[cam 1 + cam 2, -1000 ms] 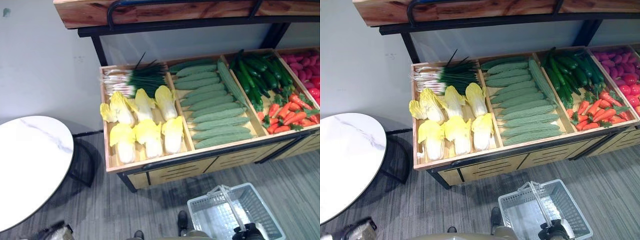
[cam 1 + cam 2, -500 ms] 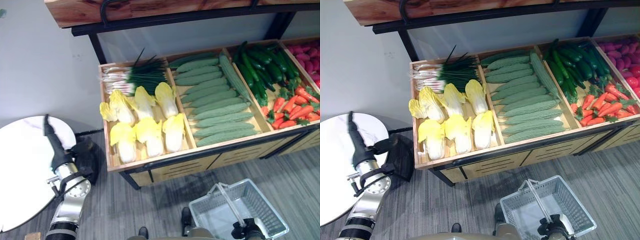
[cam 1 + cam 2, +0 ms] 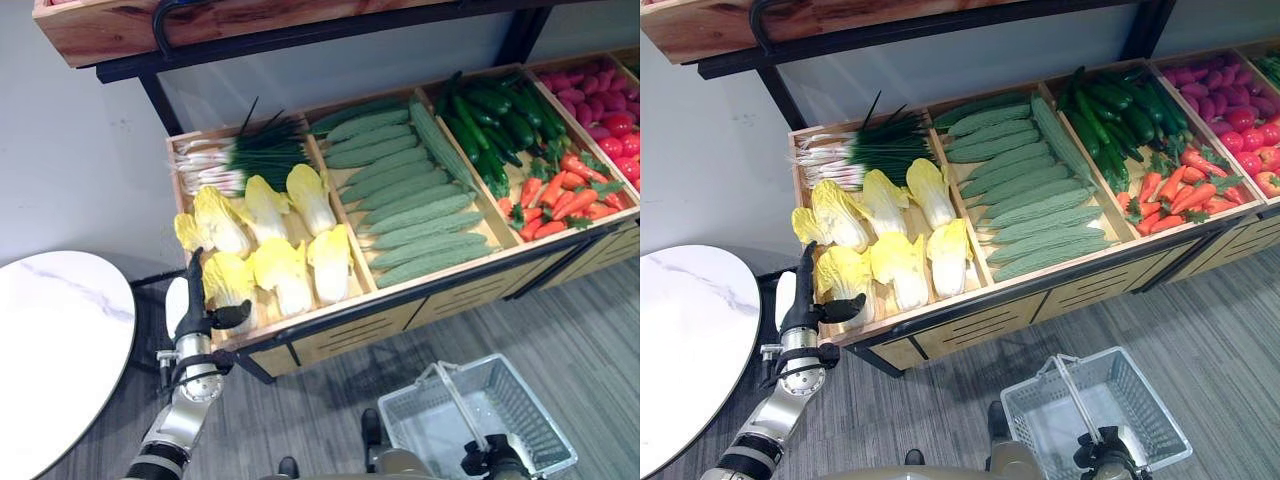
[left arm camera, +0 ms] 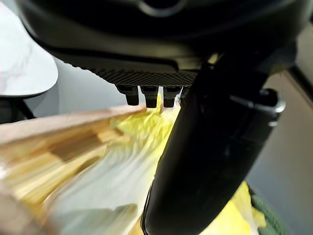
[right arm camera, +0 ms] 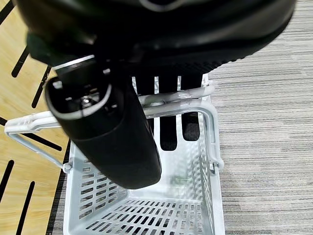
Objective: Get the vegetables into the basket
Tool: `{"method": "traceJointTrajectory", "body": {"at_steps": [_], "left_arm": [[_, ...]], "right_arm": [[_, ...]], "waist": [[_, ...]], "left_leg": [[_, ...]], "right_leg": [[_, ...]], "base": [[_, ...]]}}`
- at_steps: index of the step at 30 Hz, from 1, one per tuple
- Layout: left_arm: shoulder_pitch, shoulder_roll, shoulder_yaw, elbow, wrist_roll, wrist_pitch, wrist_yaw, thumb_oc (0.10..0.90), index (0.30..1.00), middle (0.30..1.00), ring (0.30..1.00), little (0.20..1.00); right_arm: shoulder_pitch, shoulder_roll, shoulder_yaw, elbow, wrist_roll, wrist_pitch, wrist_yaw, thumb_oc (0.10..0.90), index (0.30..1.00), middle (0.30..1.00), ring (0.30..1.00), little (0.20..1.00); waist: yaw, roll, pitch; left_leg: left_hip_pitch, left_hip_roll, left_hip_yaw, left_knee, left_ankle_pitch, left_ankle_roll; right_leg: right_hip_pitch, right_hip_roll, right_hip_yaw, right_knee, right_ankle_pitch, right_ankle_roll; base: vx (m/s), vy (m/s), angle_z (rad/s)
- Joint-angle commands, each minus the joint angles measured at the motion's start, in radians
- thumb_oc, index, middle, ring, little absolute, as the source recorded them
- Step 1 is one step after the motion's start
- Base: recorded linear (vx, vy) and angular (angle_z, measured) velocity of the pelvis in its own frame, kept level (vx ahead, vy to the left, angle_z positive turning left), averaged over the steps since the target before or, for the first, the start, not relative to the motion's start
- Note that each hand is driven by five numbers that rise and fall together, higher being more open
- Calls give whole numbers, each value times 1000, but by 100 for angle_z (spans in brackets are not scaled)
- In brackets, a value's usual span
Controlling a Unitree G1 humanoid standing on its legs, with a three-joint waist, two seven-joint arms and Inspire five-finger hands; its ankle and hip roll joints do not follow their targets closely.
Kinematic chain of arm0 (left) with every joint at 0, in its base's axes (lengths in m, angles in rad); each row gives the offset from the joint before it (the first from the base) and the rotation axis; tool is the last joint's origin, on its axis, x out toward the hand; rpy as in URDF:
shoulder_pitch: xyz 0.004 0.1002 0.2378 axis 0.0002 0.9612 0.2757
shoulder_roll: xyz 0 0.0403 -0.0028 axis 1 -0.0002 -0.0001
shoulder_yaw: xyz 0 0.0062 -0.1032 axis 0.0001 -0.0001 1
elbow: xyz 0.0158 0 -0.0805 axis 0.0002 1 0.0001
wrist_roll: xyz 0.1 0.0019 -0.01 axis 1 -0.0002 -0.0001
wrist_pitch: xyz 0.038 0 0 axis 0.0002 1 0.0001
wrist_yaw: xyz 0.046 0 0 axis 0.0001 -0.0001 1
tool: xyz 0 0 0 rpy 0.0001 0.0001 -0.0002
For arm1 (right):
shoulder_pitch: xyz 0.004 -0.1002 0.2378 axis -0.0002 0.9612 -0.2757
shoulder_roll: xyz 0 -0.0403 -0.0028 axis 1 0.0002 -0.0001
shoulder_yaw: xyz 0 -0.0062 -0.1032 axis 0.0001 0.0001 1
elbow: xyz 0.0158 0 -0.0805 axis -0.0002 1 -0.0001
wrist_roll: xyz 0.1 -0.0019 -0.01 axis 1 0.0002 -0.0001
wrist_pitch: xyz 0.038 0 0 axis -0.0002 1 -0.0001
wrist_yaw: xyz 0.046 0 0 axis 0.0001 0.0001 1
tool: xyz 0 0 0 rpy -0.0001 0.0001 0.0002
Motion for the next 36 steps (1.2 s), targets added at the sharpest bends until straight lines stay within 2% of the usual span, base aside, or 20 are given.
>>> {"method": "traceJointTrajectory", "body": {"at_steps": [1, 9, 11, 12, 13, 16, 17, 18, 19, 23, 32, 35, 36], "left_arm": [[-114, 56, 40, -1, 40, -43, 26, 900, 1000, 1000, 1000, 1000], [-119, 37, 22, 66, 33, -11, 16, 900, 1000, 1000, 1000, 1000], [-122, 39, -5, 123, 54, 35, -41, 900, 1000, 1000, 1000, 1000], [-122, 41, -3, 123, 60, 38, -44, 733, 767, 767, 767, 767], [-118, 40, 0, 140, 69, 56, -51, 639, 635, 635, 635, 635], [-116, 33, -2, 163, 64, 74, -74, 547, 506, 506, 506, 506], [-119, 36, -5, 177, 77, 80, -77, 473, 402, 402, 402, 402], [-120, 41, -5, 176, 91, 84, -80, 473, 402, 402, 402, 402], [-121, 47, -15, 195, 119, 96, -98, 400, 300, 300, 300, 300], [-119, 50, -24, 228, 155, 114, -110, 400, 300, 300, 300, 300], [-108, 27, -13, 286, 136, 116, -91, 400, 300, 300, 300, 300], [-97, 18, 55, 222, 55, 83, -17, 400, 300, 300, 300, 300], [-96, 20, 89, 149, 26, 56, 25, 406, 308, 308, 308, 308]], "right_arm": [[-19, -21, 40, 18, -12, -31, -35, 400, 300, 300, 300, 300], [-22, -20, 43, 10, -8, -29, -40, 400, 300, 300, 300, 300], [-20, -27, 39, 9, -2, -25, -38, 400, 300, 300, 300, 300], [-19, -28, 37, 9, -3, -24, -37, 400, 300, 300, 300, 300], [-18, -28, 35, 11, -4, -21, -35, 400, 300, 300, 300, 300], [-15, -30, 34, 9, -7, -16, -32, 400, 300, 300, 300, 300], [-16, -31, 33, 10, -8, -13, -30, 400, 300, 300, 300, 300], [-14, -31, 33, 8, -10, -12, -29, 400, 300, 300, 300, 300], [-10, -33, 32, 5, -12, -10, -25, 400, 300, 300, 300, 300], [-9, -35, 29, 3, -14, -6, -21, 400, 300, 300, 300, 300], [-11, -32, 28, -2, -15, -3, -17, 400, 300, 300, 300, 300], [-4, -25, 24, -8, -16, -6, -24, 400, 300, 300, 300, 300], [-1, -20, 23, -6, -15, -7, -28, 400, 300, 300, 300, 300]], "waist": [[-7, -58, -49], [-11, -59, -50], [-16, -56, -50], [-15, -55, -50], [-15, -54, -50], [-17, -51, -49], [-18, -51, -50], [-19, -51, -50], [-20, -51, -48], [-22, -50, -46], [-21, -51, -42], [-15, -56, -44], [-12, -58, -45]], "left_leg": [[-55, 26, -42, -1, -13, -32], [-52, 33, -34, -1, -12, -34], [-48, 33, -30, -1, -12, -33], [-47, 33, -30, -1, -13, -33], [-46, 33, -30, -1, -13, -33], [-45, 34, -29, -1, -13, -33], [-43, 34, -28, -1, -14, -33], [-43, 34, -27, -1, -14, -33], [-41, 34, -24, -1, -15, -32], [-40, 34, -21, -1, -16, -31], [-38, 33, -17, -1, -16, -31], [-35, 34, -19, -1, -17, -31], [-33, 33, -22, -1, -18, -32]], "right_leg": [[42, -94, 0, 5, -59, 94], [43, -87, 4, 5, -62, 93], [42, -84, 8, 5, -62, 93], [43, -84, 8, 5, -63, 92], [44, -84, 7, 5, -64, 92], [47, -83, 7, 5, -64, 92], [49, -82, 8, 5, -65, 92], [49, -82, 8, 5, -65, 92], [51, -82, 9, 5, -65, 92], [49, -81, 9, 5, -65, 93], [51, -84, 9, 5, -64, 93], [55, -83, 6, 5, -66, 93], [58, -84, 4, 5, -68, 92]], "base": [[0, 0, 0], [2, -1, 0], [0, 0, 0], [0, 0, 0], [0, 0, 0], [0, 0, 0], [0, 0, 0], [0, 0, 0], [0, 0, 0], [-6, 5, -6], [-6, 3, -3], [0, 0, 0], [0, 0, 0]]}}
